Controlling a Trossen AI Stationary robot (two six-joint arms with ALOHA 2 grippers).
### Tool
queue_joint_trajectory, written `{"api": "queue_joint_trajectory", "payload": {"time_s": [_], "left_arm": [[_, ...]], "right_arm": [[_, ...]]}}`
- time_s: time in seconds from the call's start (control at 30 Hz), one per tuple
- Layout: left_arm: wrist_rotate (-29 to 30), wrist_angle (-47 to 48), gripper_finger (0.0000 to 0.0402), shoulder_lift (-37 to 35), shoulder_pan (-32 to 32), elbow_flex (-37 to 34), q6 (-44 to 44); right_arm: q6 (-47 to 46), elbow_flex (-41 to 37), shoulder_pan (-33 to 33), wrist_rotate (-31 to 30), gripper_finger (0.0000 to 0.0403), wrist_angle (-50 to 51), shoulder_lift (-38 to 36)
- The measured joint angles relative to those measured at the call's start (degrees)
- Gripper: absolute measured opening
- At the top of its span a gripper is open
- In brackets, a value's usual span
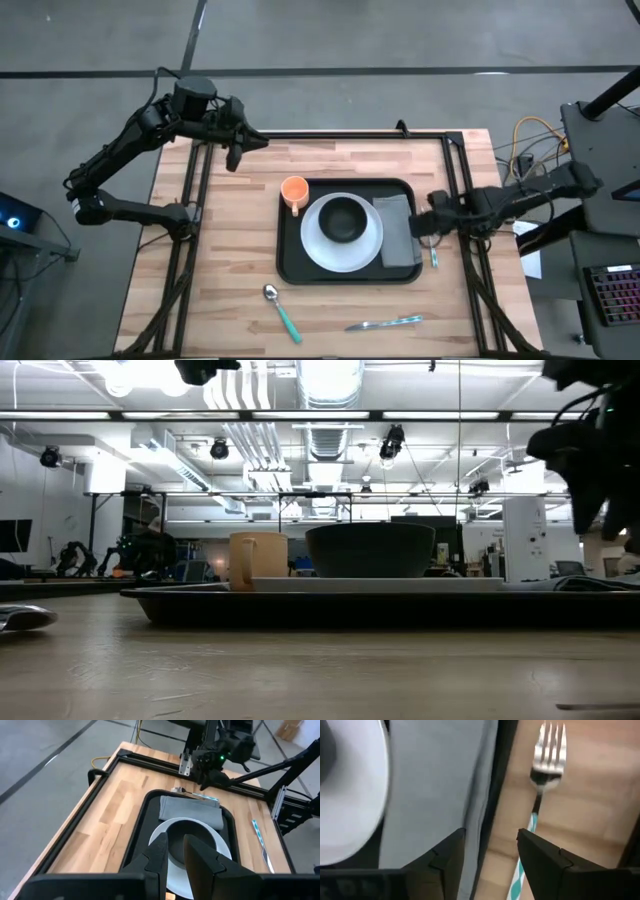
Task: Set up tray
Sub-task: Put the green fork on the gray napkin on the black tray
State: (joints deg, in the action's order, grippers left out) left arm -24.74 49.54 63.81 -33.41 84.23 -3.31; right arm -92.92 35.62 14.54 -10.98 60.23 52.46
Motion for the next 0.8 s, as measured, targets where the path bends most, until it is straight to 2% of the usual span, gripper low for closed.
{"api": "queue_joint_trajectory", "payload": {"time_s": [0.17, 0.4, 0.63, 0.8], "left_arm": [[-0.01, -0.04, 0.0043, -0.09, 0.00, 0.00, -0.68], [-0.01, -0.07, 0.0043, -0.11, 0.00, 0.00, -0.68], [-0.01, -0.09, 0.0043, -0.13, 0.00, 0.00, -0.66], [-0.01, -0.63, 0.0043, -0.14, 0.00, 0.00, -0.66]], "right_arm": [[-9.96, -1.10, 9.76, -1.23, 0.0164, -0.09, 2.20], [-21.66, -1.14, 18.08, -0.73, 0.0146, -0.45, 7.55], [-28.46, -1.44, 22.78, 2.19, 0.0133, -1.47, 13.92], [-29.90, -3.56, 23.78, 3.12, 0.0132, -10.07, 18.06]]}}
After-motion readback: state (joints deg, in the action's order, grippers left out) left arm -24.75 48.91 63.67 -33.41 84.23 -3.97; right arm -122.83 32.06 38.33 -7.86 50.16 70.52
